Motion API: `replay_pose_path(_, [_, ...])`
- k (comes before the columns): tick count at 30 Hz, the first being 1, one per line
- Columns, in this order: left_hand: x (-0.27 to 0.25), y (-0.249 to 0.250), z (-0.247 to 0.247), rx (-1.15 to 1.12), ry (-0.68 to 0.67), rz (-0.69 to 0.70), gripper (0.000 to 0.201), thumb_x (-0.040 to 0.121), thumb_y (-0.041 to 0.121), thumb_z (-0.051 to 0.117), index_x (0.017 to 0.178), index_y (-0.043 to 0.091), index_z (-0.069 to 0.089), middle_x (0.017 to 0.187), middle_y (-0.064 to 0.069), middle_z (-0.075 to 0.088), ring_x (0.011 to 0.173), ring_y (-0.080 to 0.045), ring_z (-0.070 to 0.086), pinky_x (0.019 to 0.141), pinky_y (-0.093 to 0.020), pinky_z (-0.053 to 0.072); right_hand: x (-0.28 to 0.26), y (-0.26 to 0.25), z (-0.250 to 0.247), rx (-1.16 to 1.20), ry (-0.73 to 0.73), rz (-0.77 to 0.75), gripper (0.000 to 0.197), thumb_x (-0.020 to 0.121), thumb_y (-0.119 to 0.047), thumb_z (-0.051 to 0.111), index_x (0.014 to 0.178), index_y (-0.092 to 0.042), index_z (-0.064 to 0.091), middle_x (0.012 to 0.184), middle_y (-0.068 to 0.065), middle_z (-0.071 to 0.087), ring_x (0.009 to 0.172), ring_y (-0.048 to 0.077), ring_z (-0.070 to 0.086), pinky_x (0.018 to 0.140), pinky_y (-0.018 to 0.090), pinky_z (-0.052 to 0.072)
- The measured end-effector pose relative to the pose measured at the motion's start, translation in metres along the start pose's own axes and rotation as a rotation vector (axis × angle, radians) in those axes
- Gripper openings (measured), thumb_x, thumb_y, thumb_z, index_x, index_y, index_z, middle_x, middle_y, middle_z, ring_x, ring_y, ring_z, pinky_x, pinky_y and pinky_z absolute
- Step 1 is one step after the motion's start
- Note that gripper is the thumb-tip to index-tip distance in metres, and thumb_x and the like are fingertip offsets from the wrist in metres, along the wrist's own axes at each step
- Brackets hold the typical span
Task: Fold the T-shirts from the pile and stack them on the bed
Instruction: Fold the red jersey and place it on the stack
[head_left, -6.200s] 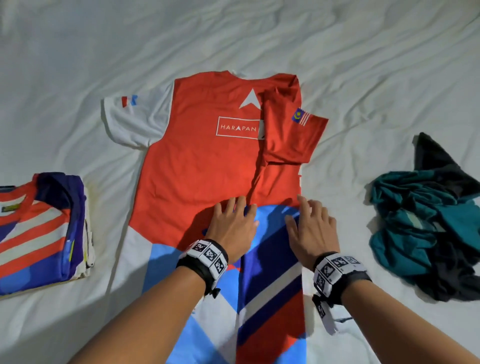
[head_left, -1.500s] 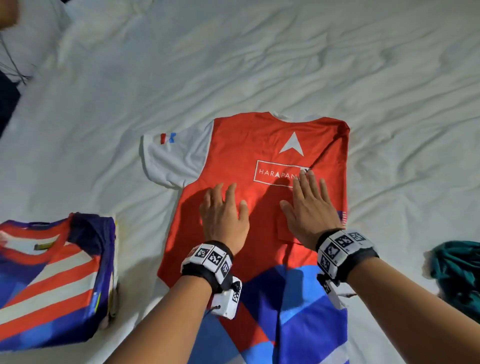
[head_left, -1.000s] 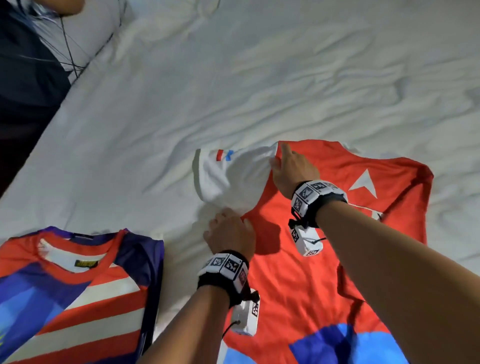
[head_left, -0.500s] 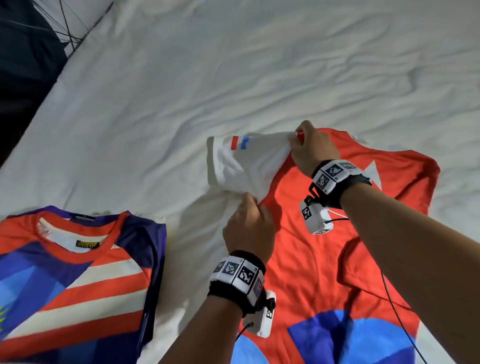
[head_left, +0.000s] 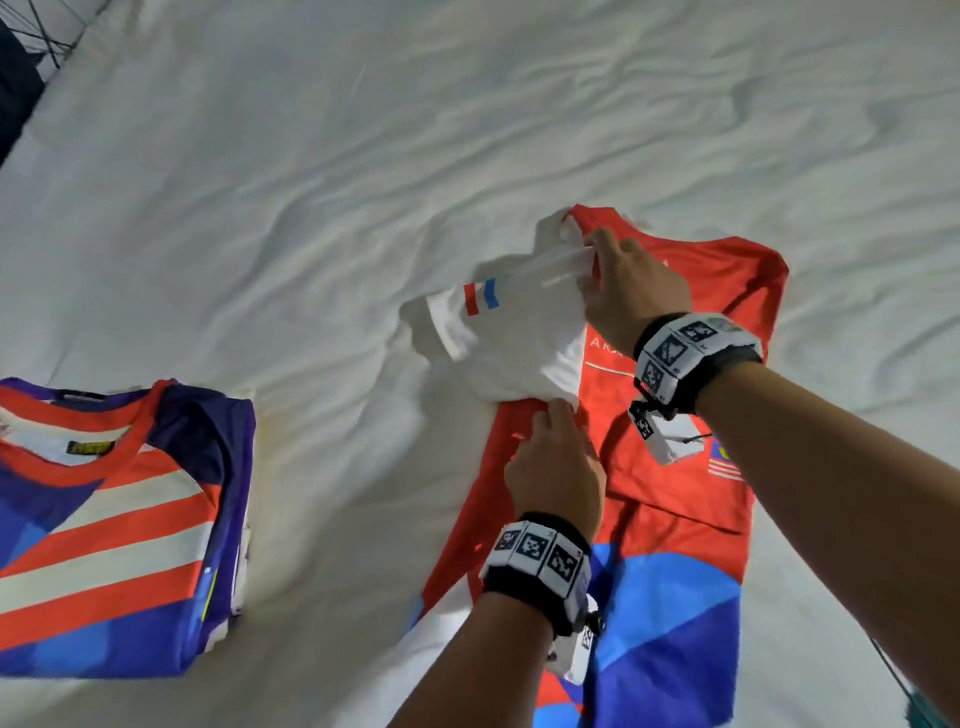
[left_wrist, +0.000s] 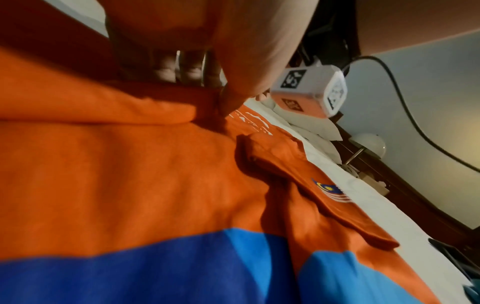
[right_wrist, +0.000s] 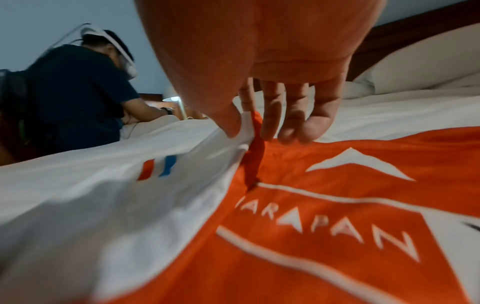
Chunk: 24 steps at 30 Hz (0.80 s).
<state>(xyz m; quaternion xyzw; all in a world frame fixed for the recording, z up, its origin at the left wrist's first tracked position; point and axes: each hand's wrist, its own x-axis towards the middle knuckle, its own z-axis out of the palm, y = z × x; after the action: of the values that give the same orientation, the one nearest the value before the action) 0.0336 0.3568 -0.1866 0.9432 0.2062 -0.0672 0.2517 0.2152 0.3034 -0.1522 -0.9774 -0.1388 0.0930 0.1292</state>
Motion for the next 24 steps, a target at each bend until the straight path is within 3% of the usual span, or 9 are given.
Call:
replay_pose_path(5, [-0.03, -0.025, -0.006, -0.022, -0.102, 0.017, 0.033, 0.084, 0.023, 0.059, 0.115, 0.02, 0.05, 0.104, -0.006, 0.063, 0.08, -0.034, 0.07, 0.056, -0.039, 0.05, -0.096, -0.011, 0.024, 0.186, -0.062, 0.076, 0.043, 0.102, -0.045, 0.045, 0.135, -0.018, 0.038, 0.122, 0.017, 0.064, 0.105, 0.041, 0.065, 0.077, 0.046, 0.046])
replay_pose_path(8, [-0.058, -0.056, -0.012, -0.004, -0.123, 0.068, 0.053, 0.07, 0.021, 0.067, 0.118, 0.015, 0.047, 0.089, -0.01, 0.067, 0.065, -0.033, 0.069, 0.047, -0.037, 0.052, -0.154, -0.029, 0.046, 0.246, -0.15, 0.189, 0.054, 0.096, -0.055, 0.052, 0.132, -0.021, 0.032, 0.112, 0.015, 0.068, 0.098, 0.04, 0.067, 0.072, 0.044, 0.047])
replay_pose_path(11, [-0.093, -0.093, -0.015, 0.109, -0.128, 0.126, 0.052, 0.065, 0.031, 0.069, 0.112, 0.012, 0.057, 0.077, -0.007, 0.066, 0.056, -0.031, 0.066, 0.041, -0.035, 0.047, -0.195, -0.051, 0.068, 0.285, -0.257, 0.262, 0.082, 0.092, -0.046, 0.063, 0.151, -0.021, 0.012, 0.125, 0.018, 0.06, 0.104, 0.041, 0.066, 0.079, 0.045, 0.05])
replay_pose_path(14, [-0.124, -0.125, -0.032, 0.166, -0.202, 0.159, 0.054, 0.065, 0.029, 0.078, 0.111, 0.017, 0.052, 0.074, -0.006, 0.064, 0.054, -0.032, 0.065, 0.038, -0.034, 0.043, -0.218, -0.069, 0.081, 0.355, -0.274, 0.336, 0.096, 0.089, -0.023, 0.065, 0.158, -0.015, -0.002, 0.132, 0.025, 0.053, 0.108, 0.044, 0.063, 0.087, 0.048, 0.052])
replay_pose_path(17, [-0.151, -0.15, -0.047, 0.297, -0.261, 0.059, 0.053, 0.058, 0.027, 0.087, 0.104, 0.02, 0.06, 0.062, -0.004, 0.062, 0.047, -0.029, 0.063, 0.036, -0.031, 0.042, -0.228, -0.08, 0.084, 0.514, -0.23, 0.408, 0.094, 0.08, -0.001, 0.057, 0.158, -0.012, 0.006, 0.121, 0.026, 0.059, 0.108, 0.044, 0.061, 0.089, 0.046, 0.051])
replay_pose_path(19, [-0.167, -0.153, -0.066, 0.346, -0.351, 0.005, 0.035, 0.072, 0.024, 0.075, 0.104, 0.019, 0.063, 0.073, -0.008, 0.068, 0.065, -0.034, 0.07, 0.052, -0.037, 0.052, -0.231, -0.083, 0.08, 0.571, -0.199, 0.442, 0.088, 0.079, 0.004, 0.055, 0.156, -0.012, 0.016, 0.115, 0.024, 0.063, 0.106, 0.041, 0.063, 0.084, 0.039, 0.05])
replay_pose_path(21, [-0.184, -0.15, -0.084, 0.356, -0.452, 0.046, 0.024, 0.079, 0.021, 0.061, 0.103, 0.018, 0.06, 0.091, -0.01, 0.071, 0.086, -0.037, 0.071, 0.068, -0.037, 0.053, -0.232, -0.082, 0.074, 0.611, -0.148, 0.483, 0.081, 0.082, 0.002, 0.057, 0.154, -0.012, 0.024, 0.107, 0.018, 0.064, 0.102, 0.037, 0.064, 0.077, 0.031, 0.044])
replay_pose_path(22, [-0.193, -0.15, -0.09, 0.355, -0.455, 0.09, 0.021, 0.079, 0.019, 0.059, 0.1, 0.018, 0.06, 0.092, -0.01, 0.071, 0.088, -0.037, 0.07, 0.069, -0.036, 0.052, -0.232, -0.08, 0.071, 0.633, -0.128, 0.499, 0.078, 0.083, 0.001, 0.058, 0.153, -0.013, 0.027, 0.105, 0.015, 0.064, 0.1, 0.036, 0.064, 0.076, 0.03, 0.043])
replay_pose_path(24, [-0.208, -0.145, -0.099, 0.344, -0.46, 0.17, 0.016, 0.073, 0.014, 0.062, 0.088, 0.018, 0.06, 0.081, -0.009, 0.07, 0.075, -0.037, 0.071, 0.059, -0.035, 0.05, -0.232, -0.073, 0.067, 0.643, -0.112, 0.504, 0.076, 0.085, 0.0, 0.057, 0.153, -0.013, 0.028, 0.104, 0.014, 0.064, 0.097, 0.033, 0.063, 0.075, 0.028, 0.042])
